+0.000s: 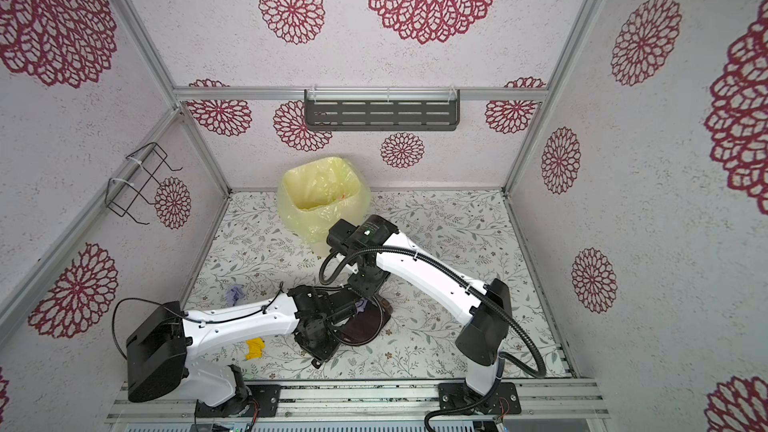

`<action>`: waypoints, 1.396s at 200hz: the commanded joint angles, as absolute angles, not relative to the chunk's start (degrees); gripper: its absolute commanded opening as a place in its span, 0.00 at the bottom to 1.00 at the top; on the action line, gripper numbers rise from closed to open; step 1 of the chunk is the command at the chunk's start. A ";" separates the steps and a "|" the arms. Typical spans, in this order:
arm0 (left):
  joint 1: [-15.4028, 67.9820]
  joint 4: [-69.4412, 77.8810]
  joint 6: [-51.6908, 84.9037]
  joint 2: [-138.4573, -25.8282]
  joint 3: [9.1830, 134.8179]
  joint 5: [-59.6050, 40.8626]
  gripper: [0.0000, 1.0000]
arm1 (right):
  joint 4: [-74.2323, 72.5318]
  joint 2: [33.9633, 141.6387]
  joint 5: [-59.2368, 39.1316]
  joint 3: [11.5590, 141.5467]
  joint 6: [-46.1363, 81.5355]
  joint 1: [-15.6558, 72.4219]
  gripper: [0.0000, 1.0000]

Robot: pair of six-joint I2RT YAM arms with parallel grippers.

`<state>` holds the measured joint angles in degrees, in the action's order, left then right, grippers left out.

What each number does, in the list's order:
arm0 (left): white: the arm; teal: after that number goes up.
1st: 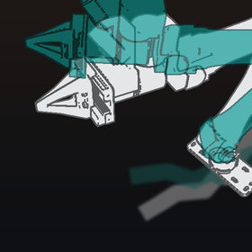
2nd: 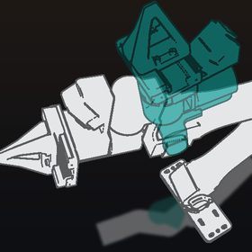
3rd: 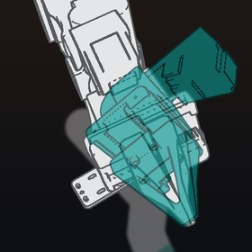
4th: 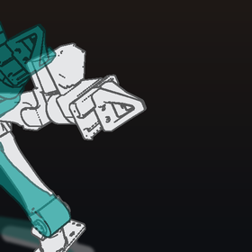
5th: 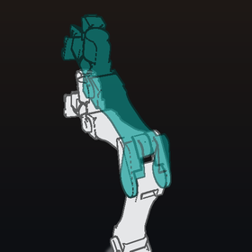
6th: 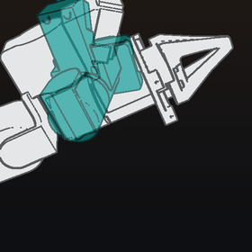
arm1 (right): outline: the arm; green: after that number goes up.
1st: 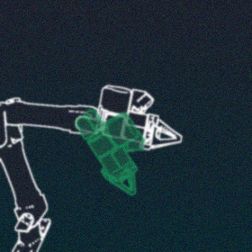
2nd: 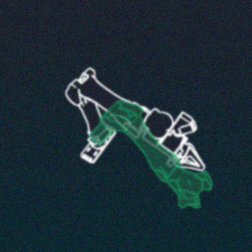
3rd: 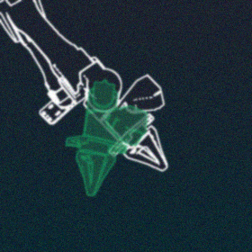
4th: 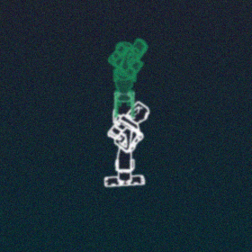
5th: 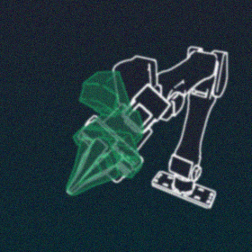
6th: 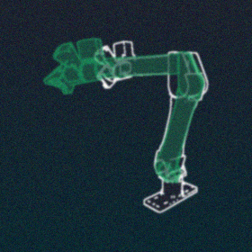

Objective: Sweep away the paper scraps from the table
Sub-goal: 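Sweep the purple scrap into the dustpan with the right gripper's brush, then lift the dustpan toward the bin with left while right withdraws the brush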

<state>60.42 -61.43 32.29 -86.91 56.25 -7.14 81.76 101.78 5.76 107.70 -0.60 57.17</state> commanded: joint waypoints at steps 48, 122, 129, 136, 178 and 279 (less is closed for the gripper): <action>59.77 -61.04 32.07 -87.02 56.33 -7.30 0.00 | 85.82 94.18 0.39 109.31 4.07 55.64 0.00; 60.12 -62.14 32.56 -83.71 58.76 -2.77 0.00 | 78.26 83.12 2.03 100.41 7.11 43.18 0.00; 60.35 -61.96 32.54 -83.18 59.21 -2.12 0.00 | 76.99 81.72 1.66 98.93 7.27 41.87 0.00; 60.93 -61.73 32.45 -82.44 59.72 -0.93 0.00 | 75.55 80.16 1.22 97.21 7.34 40.45 0.00; 62.63 -63.29 32.52 -80.51 64.01 3.38 0.00 | 67.64 72.04 -4.33 87.45 8.38 30.86 0.00; 63.00 -81.03 33.79 -74.64 83.90 14.24 0.00 | 61.81 64.61 -17.91 76.32 7.47 15.27 0.00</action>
<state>63.09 -73.91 33.10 -76.53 79.26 9.23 64.99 66.81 -12.47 76.49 7.16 17.47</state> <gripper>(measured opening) 0.282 0.221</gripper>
